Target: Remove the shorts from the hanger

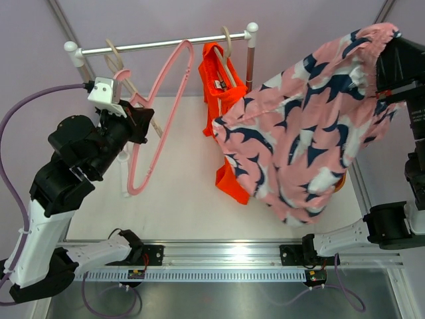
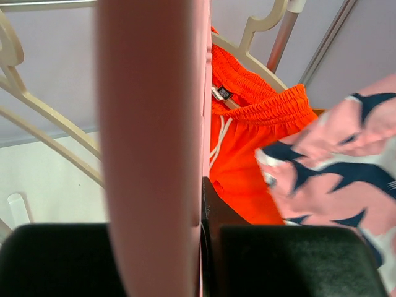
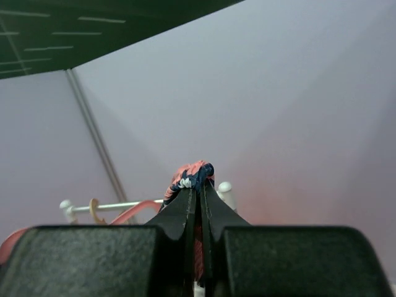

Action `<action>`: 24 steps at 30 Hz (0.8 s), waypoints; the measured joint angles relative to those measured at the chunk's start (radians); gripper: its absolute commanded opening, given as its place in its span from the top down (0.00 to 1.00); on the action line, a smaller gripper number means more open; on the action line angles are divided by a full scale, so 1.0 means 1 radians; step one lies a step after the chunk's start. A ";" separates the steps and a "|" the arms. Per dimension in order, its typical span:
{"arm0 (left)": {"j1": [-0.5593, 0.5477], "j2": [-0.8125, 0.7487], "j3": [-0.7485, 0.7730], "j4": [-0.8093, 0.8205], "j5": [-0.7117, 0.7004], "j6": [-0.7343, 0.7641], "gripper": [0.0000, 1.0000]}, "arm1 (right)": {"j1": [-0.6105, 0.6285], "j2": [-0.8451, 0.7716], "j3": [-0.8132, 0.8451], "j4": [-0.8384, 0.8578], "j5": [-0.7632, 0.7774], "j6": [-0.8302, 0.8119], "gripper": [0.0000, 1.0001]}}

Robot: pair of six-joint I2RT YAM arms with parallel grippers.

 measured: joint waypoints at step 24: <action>0.000 -0.005 -0.046 -0.043 0.041 -0.027 1.00 | -0.776 0.100 -0.067 0.066 -0.088 0.016 1.00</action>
